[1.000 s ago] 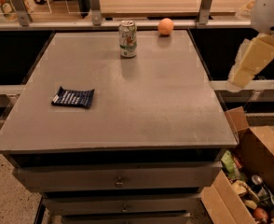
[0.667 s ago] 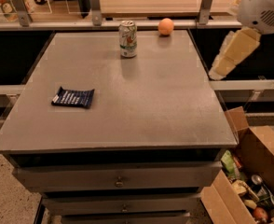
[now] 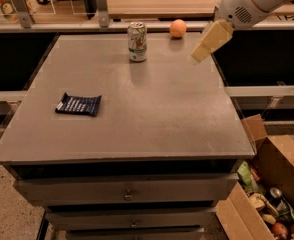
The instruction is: Pick 7up can
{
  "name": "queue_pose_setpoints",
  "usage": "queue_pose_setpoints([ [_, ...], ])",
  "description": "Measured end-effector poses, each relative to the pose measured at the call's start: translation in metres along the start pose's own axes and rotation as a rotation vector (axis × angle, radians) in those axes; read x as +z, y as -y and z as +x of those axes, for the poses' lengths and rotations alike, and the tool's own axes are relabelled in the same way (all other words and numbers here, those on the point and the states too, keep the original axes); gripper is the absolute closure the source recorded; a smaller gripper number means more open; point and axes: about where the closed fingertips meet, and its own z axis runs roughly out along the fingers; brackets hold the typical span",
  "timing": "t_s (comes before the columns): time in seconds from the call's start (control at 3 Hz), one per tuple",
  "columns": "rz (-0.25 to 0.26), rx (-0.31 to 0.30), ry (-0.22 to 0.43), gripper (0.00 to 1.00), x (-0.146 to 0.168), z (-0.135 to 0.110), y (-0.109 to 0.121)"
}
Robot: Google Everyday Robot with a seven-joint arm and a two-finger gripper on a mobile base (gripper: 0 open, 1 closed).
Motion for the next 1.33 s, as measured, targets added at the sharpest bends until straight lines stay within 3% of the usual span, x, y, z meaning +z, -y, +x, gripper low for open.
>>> queue_pose_setpoints([
  [0.33, -0.011, 0.056, 0.086, 0.00, 0.042, -0.022, 0.013],
  [1.33, -0.031, 0.117, 0.266, 0.00, 0.138, -0.088, 0.031],
])
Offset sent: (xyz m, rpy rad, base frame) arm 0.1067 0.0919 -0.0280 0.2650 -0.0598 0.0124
